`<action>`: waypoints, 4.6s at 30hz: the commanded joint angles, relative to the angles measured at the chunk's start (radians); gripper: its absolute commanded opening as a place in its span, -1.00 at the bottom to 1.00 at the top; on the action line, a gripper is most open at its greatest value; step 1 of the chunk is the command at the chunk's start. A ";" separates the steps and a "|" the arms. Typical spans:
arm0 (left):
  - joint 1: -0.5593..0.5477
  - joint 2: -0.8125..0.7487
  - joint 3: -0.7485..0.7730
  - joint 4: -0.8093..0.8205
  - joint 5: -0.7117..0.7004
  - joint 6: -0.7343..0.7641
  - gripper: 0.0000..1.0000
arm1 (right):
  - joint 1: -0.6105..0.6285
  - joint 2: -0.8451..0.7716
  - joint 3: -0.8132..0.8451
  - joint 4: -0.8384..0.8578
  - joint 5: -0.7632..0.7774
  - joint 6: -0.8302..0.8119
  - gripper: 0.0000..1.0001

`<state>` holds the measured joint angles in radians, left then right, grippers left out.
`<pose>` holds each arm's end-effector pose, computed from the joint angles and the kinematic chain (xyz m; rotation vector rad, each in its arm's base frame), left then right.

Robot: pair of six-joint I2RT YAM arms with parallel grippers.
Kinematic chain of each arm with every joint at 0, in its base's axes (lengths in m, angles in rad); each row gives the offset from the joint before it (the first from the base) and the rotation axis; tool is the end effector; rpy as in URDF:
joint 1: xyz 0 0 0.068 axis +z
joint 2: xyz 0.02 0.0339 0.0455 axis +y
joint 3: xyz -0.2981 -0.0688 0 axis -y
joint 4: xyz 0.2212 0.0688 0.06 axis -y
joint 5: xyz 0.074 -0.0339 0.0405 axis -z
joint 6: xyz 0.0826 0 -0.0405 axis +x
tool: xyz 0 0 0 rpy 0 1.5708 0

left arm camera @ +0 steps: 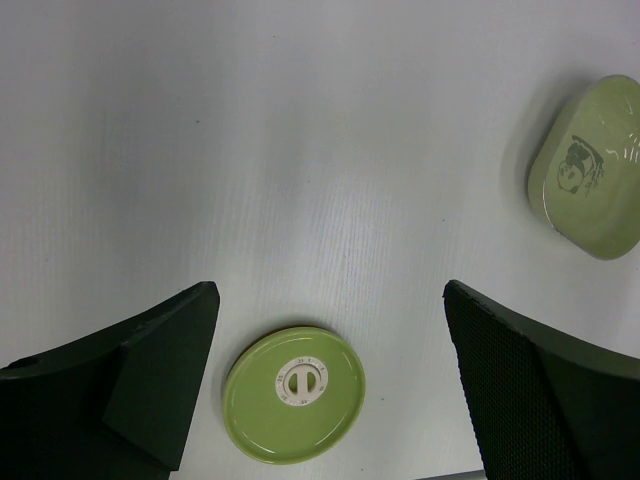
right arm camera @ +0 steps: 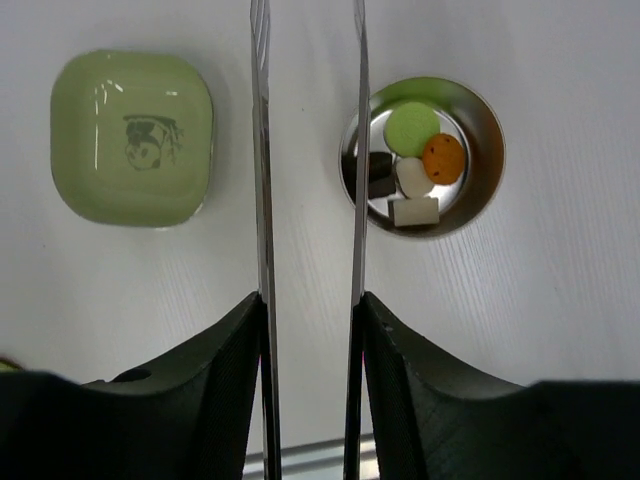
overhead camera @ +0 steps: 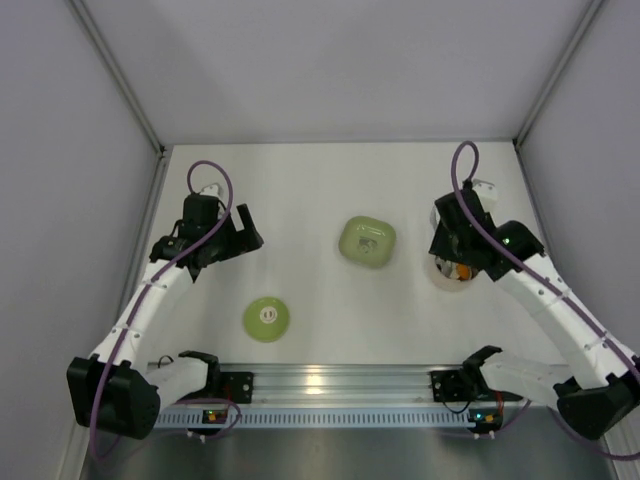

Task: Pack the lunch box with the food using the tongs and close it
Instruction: Place the clamp at the center of the board, then pick up the box lid from the center of the board.

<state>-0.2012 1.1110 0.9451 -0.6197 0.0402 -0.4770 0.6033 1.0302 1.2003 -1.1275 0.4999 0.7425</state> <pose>0.2212 -0.0485 0.2926 -0.3085 2.3676 -0.3741 0.1532 0.0575 0.3459 0.3550 2.3445 -0.0053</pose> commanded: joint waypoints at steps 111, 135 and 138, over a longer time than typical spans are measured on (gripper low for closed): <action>0.092 -0.068 -0.002 -0.035 -0.324 -0.141 0.98 | 0.467 0.906 0.151 0.923 -0.598 -0.065 0.07; 0.151 -0.031 -0.031 -0.005 -0.215 -0.144 0.98 | 0.495 1.004 0.147 0.965 -0.641 -0.025 -0.19; 0.151 -0.031 -0.032 -0.002 -0.214 -0.144 0.98 | 0.495 1.015 0.147 0.969 -0.643 -0.020 -0.22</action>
<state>-0.0586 1.0786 0.9218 -0.6540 -0.1810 -0.6167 1.0821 2.0251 1.3319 -0.2218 -0.1371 0.7124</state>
